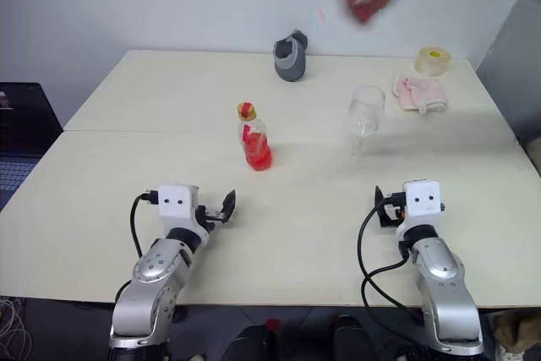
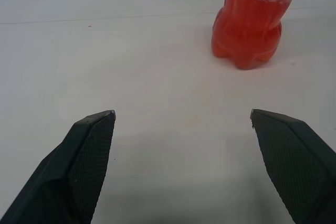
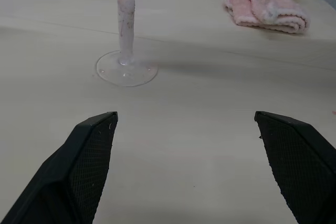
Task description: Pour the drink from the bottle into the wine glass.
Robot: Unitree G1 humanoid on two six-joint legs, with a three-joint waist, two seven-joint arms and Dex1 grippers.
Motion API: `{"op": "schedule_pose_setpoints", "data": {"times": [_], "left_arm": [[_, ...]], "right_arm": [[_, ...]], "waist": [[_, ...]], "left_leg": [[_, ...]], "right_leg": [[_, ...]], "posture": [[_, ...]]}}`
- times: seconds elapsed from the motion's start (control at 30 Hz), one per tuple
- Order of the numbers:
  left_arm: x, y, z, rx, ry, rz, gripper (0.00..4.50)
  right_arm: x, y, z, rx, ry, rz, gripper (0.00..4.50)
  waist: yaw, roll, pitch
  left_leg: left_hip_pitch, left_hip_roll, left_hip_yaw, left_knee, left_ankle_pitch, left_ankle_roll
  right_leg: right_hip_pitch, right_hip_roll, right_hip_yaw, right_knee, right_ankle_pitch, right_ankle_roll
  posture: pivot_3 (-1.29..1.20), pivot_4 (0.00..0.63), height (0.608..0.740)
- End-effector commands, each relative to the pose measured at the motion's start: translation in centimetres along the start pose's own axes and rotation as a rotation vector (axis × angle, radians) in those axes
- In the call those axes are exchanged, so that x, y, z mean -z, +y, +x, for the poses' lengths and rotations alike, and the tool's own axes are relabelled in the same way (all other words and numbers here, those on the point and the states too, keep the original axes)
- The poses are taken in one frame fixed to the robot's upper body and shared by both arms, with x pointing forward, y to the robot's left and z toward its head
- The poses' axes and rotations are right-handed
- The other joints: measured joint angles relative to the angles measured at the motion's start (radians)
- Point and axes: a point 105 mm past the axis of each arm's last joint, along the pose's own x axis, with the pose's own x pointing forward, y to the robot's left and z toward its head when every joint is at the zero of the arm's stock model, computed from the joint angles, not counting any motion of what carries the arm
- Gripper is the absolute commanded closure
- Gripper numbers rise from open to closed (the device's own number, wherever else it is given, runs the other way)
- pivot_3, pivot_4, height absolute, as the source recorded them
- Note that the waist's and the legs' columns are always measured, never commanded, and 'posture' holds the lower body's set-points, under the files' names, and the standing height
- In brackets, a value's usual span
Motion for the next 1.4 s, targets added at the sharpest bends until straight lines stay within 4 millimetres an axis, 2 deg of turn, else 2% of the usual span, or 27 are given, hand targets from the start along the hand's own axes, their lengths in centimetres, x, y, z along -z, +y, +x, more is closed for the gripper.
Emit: {"op": "schedule_pose_setpoints", "data": {"times": [0.03, 0.6, 0.93, 1.07, 1.2, 1.3, 1.4], "left_arm": [[-0.8, -0.2, 0.1, 0.010, -0.028, 0.015, 0.09], [-1.3, -0.7, 0.2, 0.044, -0.051, 0.022, 0.09], [-1.4, -0.9, 0.4, 0.052, -0.052, 0.026, 0.09], [-2.2, -1.0, 1.0, 0.089, -0.096, 0.118, 0.09], [-2.9, -0.5, 2.2, 0.090, -0.120, 0.129, 0.09], [-3.3, -0.8, 2.6, 0.121, -0.147, 0.158, 0.09], [-3.9, -1.2, 3.0, 0.139, -0.178, 0.189, 0.09]], "right_arm": [[-1.4, -0.3, -0.4, 0.006, -0.051, -0.007, 0.02], [-1.4, -0.6, -0.9, 0.010, -0.046, -0.017, 0.02], [-1.8, 0.1, -1.2, -0.043, -0.062, -0.006, 0.02], [-2.8, 1.7, -1.6, -0.201, -0.099, 0.014, 0.02], [-3.5, 4.8, -3.5, -0.577, -0.134, -0.057, 0.02], [-3.4, 5.4, -4.2, -0.714, -0.134, -0.108, 0.02], [-3.9, 5.5, -3.9, -0.784, -0.150, -0.114, 0.02]], "waist": [[0.000, 0.000, 0.000], [0.000, 0.000, 0.000], [0.000, 0.000, 0.000], [0.000, 0.000, 0.000], [0.000, 0.000, 0.000], [-0.001, 0.000, 0.000], [-0.001, -0.001, 0.000]], "left_leg": [[0.000, 0.000, 0.000, 0.000, 0.000, 0.000], [0.000, 0.000, 0.000, 0.000, 0.000, 0.000], [0.000, 0.000, 0.000, 0.000, 0.000, 0.000], [0.000, 0.000, 0.000, 0.000, 0.000, 0.000], [0.000, -0.001, 0.000, 0.001, -0.001, 0.001], [0.000, -0.001, 0.000, 0.001, -0.001, 0.002], [0.000, -0.001, 0.000, 0.001, -0.001, 0.002]], "right_leg": [[0.000, 0.000, 0.000, 0.000, 0.000, 0.000], [0.000, 0.000, 0.000, 0.000, 0.000, 0.000], [0.000, 0.000, 0.000, 0.000, 0.000, 0.000], [0.000, 0.000, 0.000, 0.000, 0.000, 0.000], [0.001, 0.001, 0.000, 0.000, 0.000, 0.000], [0.001, 0.001, -0.001, -0.001, 0.000, 0.000], [0.001, 0.001, -0.001, 0.000, 0.000, 0.000]], "posture": [[0.00, 0.150, 0.740], [0.00, 0.150, 0.740], [0.00, 0.150, 0.740], [0.00, 0.150, 0.740], [0.00, 0.150, 0.740], [0.00, 0.150, 0.740], [0.00, 0.150, 0.740]]}}
